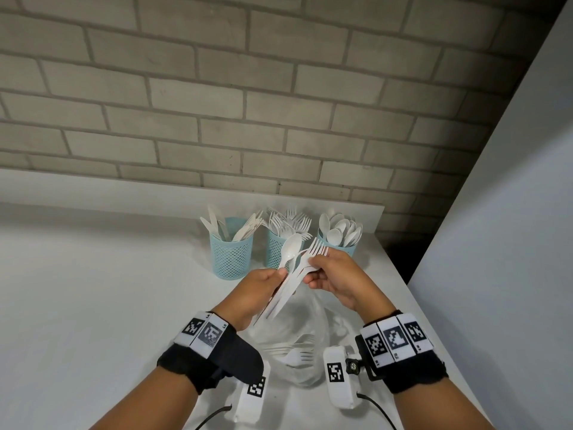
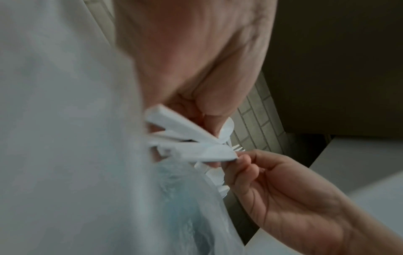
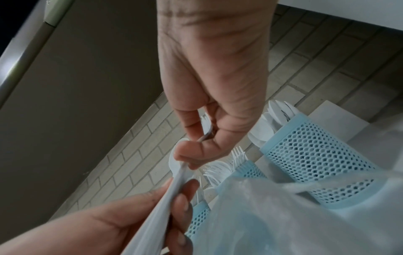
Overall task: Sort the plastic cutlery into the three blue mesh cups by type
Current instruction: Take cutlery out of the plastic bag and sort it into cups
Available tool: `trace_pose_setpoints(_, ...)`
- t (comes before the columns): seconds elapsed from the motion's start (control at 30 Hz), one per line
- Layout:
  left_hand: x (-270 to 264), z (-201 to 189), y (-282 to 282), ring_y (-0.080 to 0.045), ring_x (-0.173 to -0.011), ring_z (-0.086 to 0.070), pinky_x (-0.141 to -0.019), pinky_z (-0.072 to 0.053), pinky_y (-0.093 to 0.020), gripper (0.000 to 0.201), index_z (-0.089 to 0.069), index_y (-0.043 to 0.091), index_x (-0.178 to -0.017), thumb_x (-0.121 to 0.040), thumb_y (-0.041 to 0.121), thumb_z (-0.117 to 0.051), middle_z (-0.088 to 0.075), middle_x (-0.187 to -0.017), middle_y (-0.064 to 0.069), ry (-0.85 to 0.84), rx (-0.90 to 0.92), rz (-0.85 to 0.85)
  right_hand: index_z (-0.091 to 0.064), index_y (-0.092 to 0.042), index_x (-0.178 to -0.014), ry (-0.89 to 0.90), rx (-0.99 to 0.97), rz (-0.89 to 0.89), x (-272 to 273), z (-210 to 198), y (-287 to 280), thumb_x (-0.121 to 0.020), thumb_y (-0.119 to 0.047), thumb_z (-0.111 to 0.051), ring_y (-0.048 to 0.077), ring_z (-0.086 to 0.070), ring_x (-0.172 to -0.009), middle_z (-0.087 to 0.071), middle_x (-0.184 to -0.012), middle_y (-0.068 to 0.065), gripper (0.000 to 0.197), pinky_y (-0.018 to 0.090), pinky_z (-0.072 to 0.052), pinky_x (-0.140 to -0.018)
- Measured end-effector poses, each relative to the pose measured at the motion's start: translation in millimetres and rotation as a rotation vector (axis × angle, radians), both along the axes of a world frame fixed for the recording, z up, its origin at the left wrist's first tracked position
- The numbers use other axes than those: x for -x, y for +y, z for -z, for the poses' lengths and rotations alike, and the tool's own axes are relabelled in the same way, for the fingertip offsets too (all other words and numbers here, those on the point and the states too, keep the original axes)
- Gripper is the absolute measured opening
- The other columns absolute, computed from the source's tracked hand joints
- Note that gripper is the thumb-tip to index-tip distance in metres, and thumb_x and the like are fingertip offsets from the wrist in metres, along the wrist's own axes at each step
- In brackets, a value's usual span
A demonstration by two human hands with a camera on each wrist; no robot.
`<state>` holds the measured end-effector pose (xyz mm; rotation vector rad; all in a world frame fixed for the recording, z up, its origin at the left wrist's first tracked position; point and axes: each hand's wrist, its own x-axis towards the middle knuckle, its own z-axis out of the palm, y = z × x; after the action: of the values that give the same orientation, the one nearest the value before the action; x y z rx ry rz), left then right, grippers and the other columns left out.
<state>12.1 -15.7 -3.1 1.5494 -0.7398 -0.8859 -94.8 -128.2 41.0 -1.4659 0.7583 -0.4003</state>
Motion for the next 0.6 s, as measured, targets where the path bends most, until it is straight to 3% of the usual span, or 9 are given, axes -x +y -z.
trace_pose_setpoints(0.07,0.6,2.9,-1.7,-0.017,-0.075,-0.051,-0.07,-0.041,-0.025,0.036,-0.064,0.005,-0.094,-0.098,0.032,-0.042,-0.059,-0.079,-0.007,-0.019,0.025,0.004,-0.057,-0.006,-0.097,-0.019,-0.014,0.007,-2.1,1.7,-0.1,-0.095,-0.001,-0.042,0.007,-0.06,-0.047,-0.064,-0.075,0.012,0.017,0.017,-0.051,-0.048)
trace_pose_setpoints(0.23,8.9,0.9,-4.8,-0.012,-0.06,-0.057,-0.055,-0.044,-0.02,0.033,-0.058,0.008,-0.097,-0.101,0.03,-0.034,-0.058,-0.069,-0.002,0.079,0.046,-0.007,-0.056,-0.006,-0.1,-0.013,-0.007,-0.006,-10.0,6.1,3.1,-0.094,0.0,-0.044,0.008,-0.061,-0.051,-0.064,-0.077,0.012,0.015,0.016,-0.053,-0.05)
trace_pose_setpoints(0.33,7.2,1.9,-4.5,-0.008,-0.046,-0.052,-0.046,-0.041,-0.018,0.033,-0.057,0.008,-0.096,-0.101,0.032,-0.034,-0.054,-0.066,-0.003,-0.009,0.068,-0.008,-0.055,-0.006,-0.106,-0.078,-0.087,-0.048,-10.8,5.8,2.9,-0.092,-0.001,-0.051,0.01,-0.061,-0.054,-0.063,-0.078,0.011,0.015,0.016,-0.052,-0.051)
trace_pose_setpoints(0.47,4.4,0.0,-5.2,-0.005,-0.04,-0.044,-0.044,-0.038,-0.016,0.033,-0.058,0.014,-0.082,-0.099,0.034,-0.038,-0.05,-0.061,-0.002,-0.134,0.087,-0.024,-0.051,-0.01,-0.113,-0.148,-0.185,-0.067,-13.9,4.3,-3.6,-0.089,-0.009,-0.06,0.008,-0.056,-0.048,-0.063,-0.071,0.006,0.026,0.017,-0.049,-0.045)
trace_pose_setpoints(0.6,2.9,-3.2,-9.0,-0.008,-0.042,-0.045,-0.044,-0.037,-0.018,0.038,-0.063,0.012,-0.084,-0.097,0.04,-0.04,-0.051,-0.058,0.0,-0.071,0.104,-0.041,-0.053,-0.012,-0.116,-0.126,-0.091,-0.094,-22.7,-2.2,-11.1,-0.09,-0.004,-0.056,0.006,-0.05,-0.043,-0.061,-0.067,0.005,0.028,0.016,-0.043,-0.04)
